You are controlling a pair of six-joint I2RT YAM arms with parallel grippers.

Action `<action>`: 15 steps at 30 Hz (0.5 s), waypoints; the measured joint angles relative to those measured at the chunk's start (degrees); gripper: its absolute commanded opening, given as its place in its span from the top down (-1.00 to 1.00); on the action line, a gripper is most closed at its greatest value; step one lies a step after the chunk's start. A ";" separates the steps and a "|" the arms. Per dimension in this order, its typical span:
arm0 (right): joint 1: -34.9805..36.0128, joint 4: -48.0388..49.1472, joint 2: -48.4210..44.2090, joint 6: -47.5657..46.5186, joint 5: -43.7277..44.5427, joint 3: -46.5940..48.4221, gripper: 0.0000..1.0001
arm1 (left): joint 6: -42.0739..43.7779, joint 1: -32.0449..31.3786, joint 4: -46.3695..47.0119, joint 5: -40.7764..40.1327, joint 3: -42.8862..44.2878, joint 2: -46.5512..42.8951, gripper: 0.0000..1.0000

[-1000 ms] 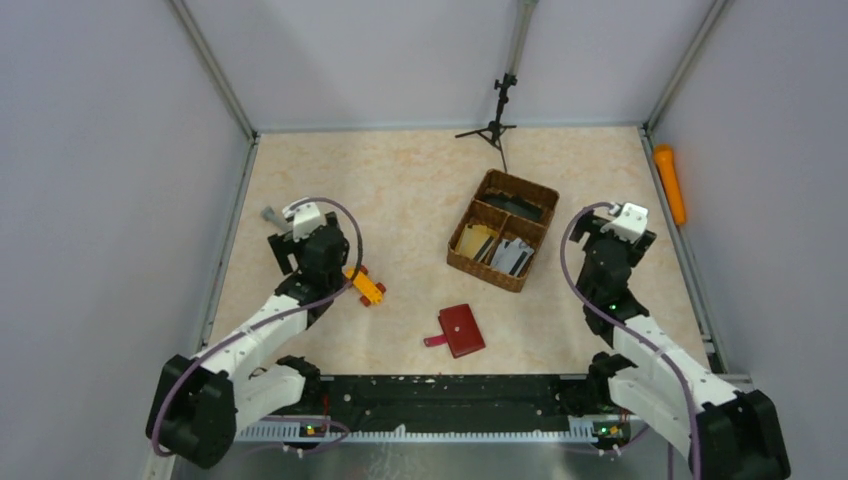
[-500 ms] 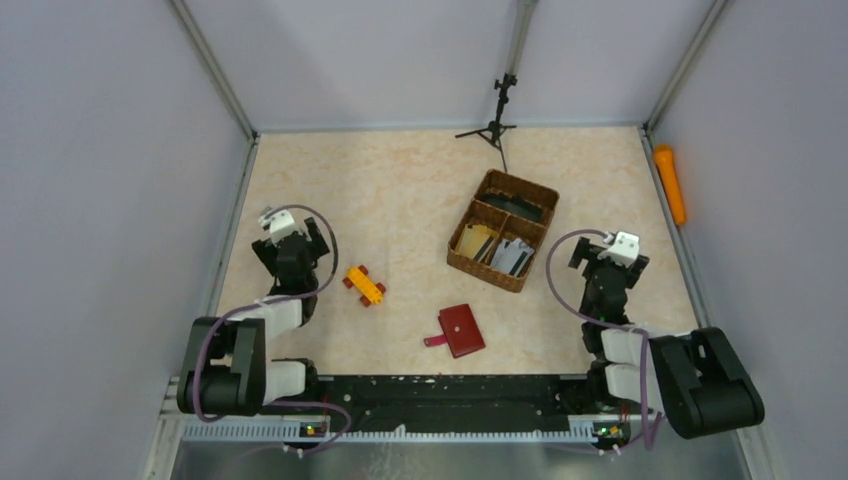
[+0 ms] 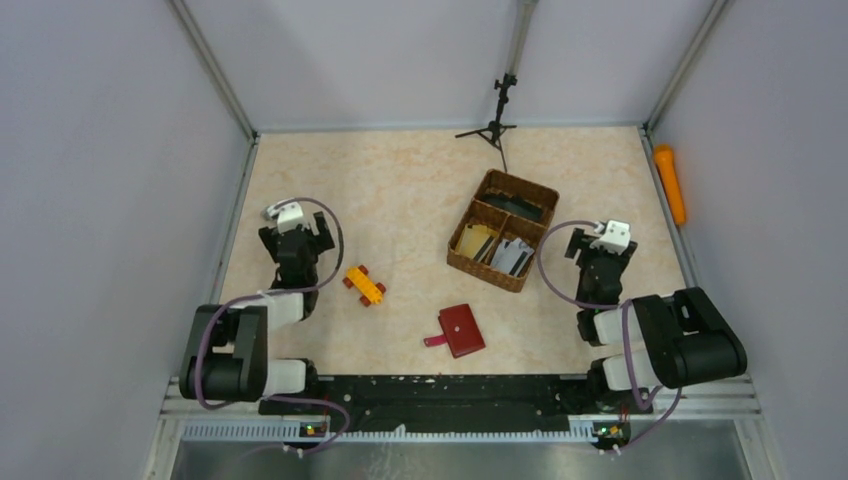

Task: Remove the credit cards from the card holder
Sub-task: Reset both arms

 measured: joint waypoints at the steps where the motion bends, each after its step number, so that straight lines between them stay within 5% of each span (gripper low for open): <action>1: 0.00 -0.07 0.00 -0.15 -0.28 0.26 -0.52 | 0.76 0.02 1.55 0.39 0.13 1.01 -0.97; 5: -0.31 -0.33 0.39 -0.39 -1.79 0.90 -0.41 | 3.39 0.59 13.07 4.66 -2.08 7.78 -0.97; 11: -2.58 -0.72 4.07 0.76 -4.76 2.08 -0.44 | 4.02 1.64 13.53 7.37 -2.23 9.07 -0.97; 13: -3.04 -1.01 4.15 1.33 -4.85 2.40 -0.83 | 4.04 1.68 13.97 7.69 -2.23 9.07 -0.97; 15: -3.34 -1.16 4.17 1.88 -4.96 2.69 -0.91 | 4.04 1.68 14.40 7.82 -2.23 9.07 -0.97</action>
